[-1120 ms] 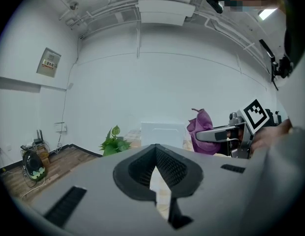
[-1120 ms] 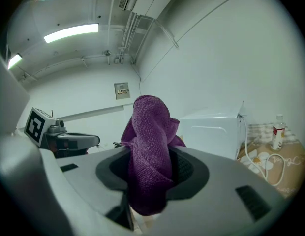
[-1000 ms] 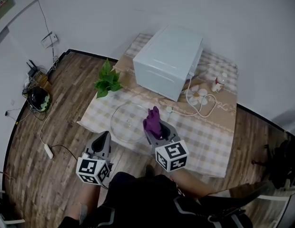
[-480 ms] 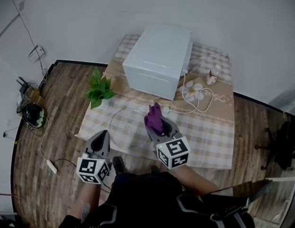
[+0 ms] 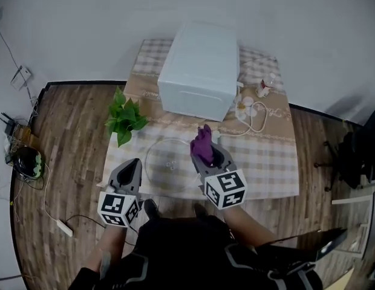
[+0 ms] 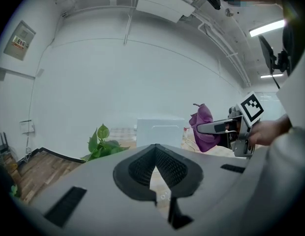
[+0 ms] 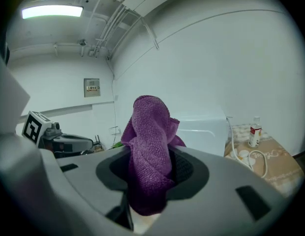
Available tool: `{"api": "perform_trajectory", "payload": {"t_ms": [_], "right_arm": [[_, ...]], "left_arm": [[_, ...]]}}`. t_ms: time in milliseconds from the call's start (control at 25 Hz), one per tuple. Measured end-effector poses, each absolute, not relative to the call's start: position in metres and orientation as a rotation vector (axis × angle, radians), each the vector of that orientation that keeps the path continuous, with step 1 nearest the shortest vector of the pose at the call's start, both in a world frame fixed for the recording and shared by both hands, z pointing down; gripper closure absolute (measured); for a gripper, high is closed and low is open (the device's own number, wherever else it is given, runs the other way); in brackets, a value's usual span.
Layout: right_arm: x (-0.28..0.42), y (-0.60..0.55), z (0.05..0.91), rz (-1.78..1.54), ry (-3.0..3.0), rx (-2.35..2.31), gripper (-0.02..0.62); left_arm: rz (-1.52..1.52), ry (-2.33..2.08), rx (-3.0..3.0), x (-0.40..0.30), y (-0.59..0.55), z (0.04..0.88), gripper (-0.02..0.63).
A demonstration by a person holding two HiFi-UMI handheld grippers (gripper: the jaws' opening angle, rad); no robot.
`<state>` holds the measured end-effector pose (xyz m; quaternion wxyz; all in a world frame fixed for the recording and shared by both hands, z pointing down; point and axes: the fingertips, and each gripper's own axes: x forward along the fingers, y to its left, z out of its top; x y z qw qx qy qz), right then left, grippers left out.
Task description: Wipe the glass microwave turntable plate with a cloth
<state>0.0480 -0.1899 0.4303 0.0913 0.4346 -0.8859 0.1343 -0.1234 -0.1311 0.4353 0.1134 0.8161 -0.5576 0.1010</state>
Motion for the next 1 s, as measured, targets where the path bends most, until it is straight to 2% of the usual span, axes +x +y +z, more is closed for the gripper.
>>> {"api": "perform_trajectory", "payload": {"t_ms": [600,1000], "right_arm": [[-0.01,-0.216,0.502,0.463,-2.441,1.349,0.428],[-0.073,-0.235,0.584,0.532,-2.327,1.237,0.428]], "left_arm": [[0.427,-1.455,2.499,-0.158,-0.157,0.487,0.604],[0.373,-1.402,2.413,-0.186,-0.174,0.533,0.604]]}}
